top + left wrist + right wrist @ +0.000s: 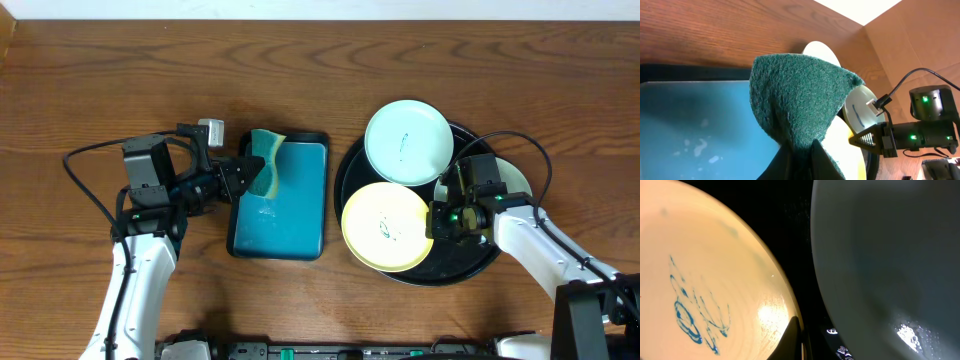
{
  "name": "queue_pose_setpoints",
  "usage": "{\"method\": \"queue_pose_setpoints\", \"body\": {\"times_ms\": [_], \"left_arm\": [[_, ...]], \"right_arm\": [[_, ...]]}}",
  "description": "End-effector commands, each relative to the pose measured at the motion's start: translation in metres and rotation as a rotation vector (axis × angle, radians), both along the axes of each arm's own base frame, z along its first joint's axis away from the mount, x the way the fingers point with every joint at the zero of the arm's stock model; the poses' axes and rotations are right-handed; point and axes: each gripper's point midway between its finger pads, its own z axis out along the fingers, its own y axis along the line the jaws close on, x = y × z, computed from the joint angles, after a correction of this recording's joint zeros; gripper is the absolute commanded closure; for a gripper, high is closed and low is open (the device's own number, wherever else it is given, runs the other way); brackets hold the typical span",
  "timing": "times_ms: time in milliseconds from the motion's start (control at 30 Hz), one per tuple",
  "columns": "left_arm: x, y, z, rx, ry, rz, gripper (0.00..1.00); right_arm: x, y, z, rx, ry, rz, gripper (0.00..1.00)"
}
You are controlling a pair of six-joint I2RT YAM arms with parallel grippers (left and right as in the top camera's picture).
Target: Clean dirty plates on tray and stack at the side
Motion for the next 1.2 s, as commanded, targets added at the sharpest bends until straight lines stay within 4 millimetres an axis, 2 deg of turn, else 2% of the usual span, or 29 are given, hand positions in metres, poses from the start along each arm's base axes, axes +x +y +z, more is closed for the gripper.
{"method": "queue_pose_setpoints", "body": {"times_ms": [0,967,1067,1167], "left_arm": [[-0.004,-0.003,0.003,-0.009,-0.026,-0.032,0.93],[-0.003,-0.003,0.001,-0.01,-0.018,-0.032,0.93],[-0.002,-0.002,-0.008,-0.013,0.024,-0.019,0.92],[0.003,0.008,-0.033,0.035,0.141,0.086,0.93]], "right_arm": [[0.003,-0.005,0.0,-0.032,-0.001,-0.018,0.99],[0.004,-0.005,0.0,-0.032,-0.003,-0.018,0.99],[0.004,-0.005,0.0,-0.032,-0.003,-0.018,0.99],[0.004,-0.005,0.0,-0.032,-0.006,-0.018,0.99]]}}
